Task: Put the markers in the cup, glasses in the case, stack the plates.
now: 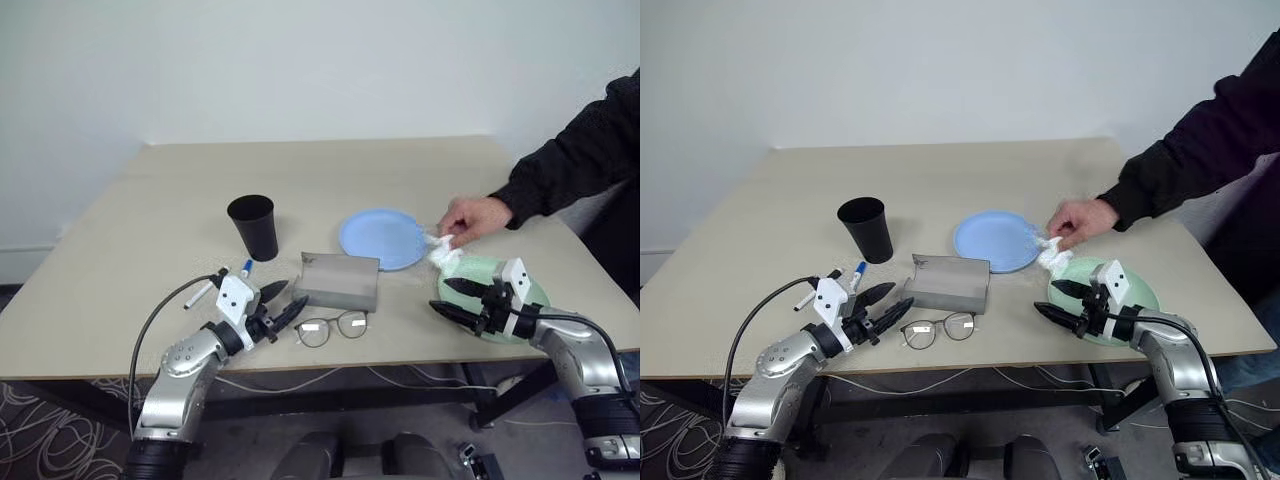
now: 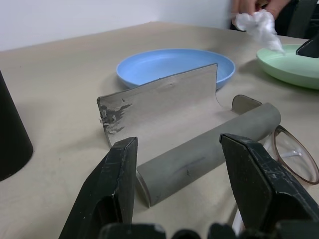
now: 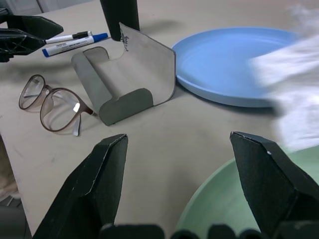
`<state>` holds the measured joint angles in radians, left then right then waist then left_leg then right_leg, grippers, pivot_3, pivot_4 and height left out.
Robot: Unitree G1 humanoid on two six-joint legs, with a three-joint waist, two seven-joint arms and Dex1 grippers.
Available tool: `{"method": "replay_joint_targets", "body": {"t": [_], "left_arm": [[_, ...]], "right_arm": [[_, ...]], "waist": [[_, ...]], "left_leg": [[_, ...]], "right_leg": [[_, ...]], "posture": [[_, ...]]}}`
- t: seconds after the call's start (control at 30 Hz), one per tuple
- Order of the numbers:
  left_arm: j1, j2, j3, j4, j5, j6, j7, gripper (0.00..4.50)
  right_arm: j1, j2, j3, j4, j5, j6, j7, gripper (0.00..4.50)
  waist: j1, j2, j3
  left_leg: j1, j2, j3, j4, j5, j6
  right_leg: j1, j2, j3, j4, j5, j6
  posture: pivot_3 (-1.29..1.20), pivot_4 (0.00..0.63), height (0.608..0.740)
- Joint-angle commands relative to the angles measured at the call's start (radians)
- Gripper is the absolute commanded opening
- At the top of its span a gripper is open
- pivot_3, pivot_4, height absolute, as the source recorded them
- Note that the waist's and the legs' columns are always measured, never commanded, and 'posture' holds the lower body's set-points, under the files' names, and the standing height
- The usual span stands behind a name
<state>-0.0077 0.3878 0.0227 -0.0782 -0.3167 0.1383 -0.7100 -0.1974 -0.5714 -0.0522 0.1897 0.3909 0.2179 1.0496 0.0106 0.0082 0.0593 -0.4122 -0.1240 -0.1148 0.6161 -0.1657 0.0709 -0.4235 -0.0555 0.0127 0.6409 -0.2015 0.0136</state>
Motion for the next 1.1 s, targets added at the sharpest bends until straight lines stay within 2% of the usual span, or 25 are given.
{"method": "replay_joint_targets", "body": {"t": [0.03,0.53,1.1], "left_arm": [[-0.007,-0.001,0.000,-0.047,-0.003,-0.006,0.008,2.73],[-0.026,0.017,0.008,-0.044,-0.029,0.025,-0.017,2.73],[-0.089,0.008,-0.007,0.059,-0.016,-0.011,-0.071,2.73]], "right_arm": [[-0.025,-0.016,-0.014,-0.025,0.003,-0.007,0.009,3.56],[0.045,-0.013,-0.049,-0.115,0.009,-0.007,-0.052,3.56],[0.156,0.008,-0.049,-0.372,0.009,0.095,-0.222,3.56]], "waist": [[0.000,0.000,0.000],[0.000,0.000,0.000],[0.000,0.000,0.000]], "left_leg": [[0.000,0.000,0.000,0.000,0.000,0.000],[-0.001,0.000,0.000,0.000,0.000,0.000],[-0.001,0.000,0.001,-0.002,0.000,0.000]], "right_leg": [[0.000,0.000,0.000,0.000,0.000,0.000],[0.000,0.000,0.000,0.000,0.000,0.000],[-0.001,-0.002,0.000,0.000,0.000,0.000]], "posture": [[0.00,0.000,0.738],[0.00,0.000,0.738],[0.00,0.000,0.738]]}}
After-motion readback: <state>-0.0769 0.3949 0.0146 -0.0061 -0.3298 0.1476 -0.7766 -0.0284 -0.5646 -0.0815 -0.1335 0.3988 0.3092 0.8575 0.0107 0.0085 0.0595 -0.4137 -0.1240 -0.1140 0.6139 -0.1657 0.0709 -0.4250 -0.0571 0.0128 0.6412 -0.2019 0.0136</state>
